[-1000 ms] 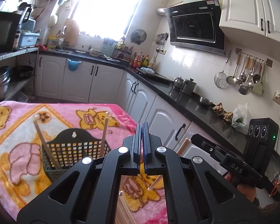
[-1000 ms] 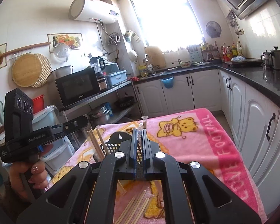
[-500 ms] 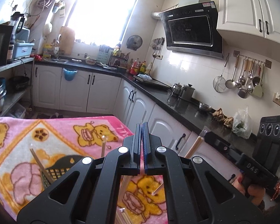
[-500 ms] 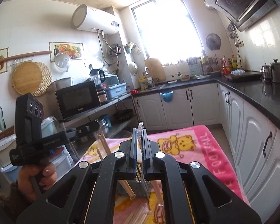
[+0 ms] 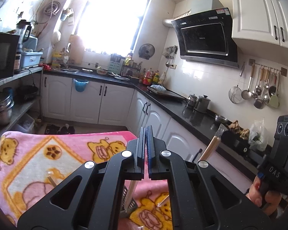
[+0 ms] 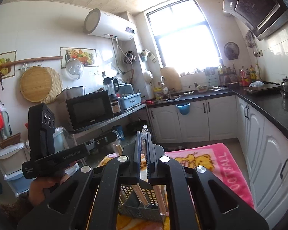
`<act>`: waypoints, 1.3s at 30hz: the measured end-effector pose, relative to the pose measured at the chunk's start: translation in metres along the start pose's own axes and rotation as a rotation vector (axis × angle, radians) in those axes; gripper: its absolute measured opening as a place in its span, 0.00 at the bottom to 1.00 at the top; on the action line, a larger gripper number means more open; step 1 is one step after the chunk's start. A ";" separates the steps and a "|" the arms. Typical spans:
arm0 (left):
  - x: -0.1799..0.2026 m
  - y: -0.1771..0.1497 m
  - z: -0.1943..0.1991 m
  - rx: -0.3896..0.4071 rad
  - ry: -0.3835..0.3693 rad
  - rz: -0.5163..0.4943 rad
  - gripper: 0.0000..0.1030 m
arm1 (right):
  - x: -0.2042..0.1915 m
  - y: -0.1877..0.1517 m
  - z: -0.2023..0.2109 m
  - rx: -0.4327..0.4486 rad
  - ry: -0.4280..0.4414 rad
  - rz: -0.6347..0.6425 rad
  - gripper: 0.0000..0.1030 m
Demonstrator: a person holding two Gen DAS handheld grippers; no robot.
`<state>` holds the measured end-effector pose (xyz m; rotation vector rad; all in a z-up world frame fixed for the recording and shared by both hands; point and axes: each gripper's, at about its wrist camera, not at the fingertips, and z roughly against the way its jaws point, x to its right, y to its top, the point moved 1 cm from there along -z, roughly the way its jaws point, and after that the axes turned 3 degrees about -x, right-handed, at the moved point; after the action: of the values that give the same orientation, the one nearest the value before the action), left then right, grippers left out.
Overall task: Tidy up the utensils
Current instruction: 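Lift the chopsticks with both tools and carry them over the basket, then lower the chopsticks into the basket slots and open both tools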
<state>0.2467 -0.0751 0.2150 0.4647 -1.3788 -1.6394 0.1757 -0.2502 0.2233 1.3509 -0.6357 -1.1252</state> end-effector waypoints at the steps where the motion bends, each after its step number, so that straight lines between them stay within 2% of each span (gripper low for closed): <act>1: -0.003 0.002 -0.001 0.003 0.004 0.000 0.00 | 0.000 0.001 -0.005 -0.006 0.012 -0.003 0.05; 12: -0.028 0.005 -0.012 0.011 0.038 0.023 0.00 | -0.001 0.000 -0.053 -0.064 0.043 -0.020 0.05; 24: -0.054 -0.018 -0.020 -0.035 0.049 0.070 0.01 | -0.002 -0.010 -0.081 -0.076 0.057 -0.034 0.05; 39: -0.076 -0.065 -0.026 -0.093 0.074 0.121 0.01 | 0.002 -0.044 -0.107 -0.097 0.046 -0.065 0.05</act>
<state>0.2790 -0.0305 0.1278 0.3761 -1.2463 -1.5647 0.2601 -0.2004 0.1618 1.3183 -0.5009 -1.1587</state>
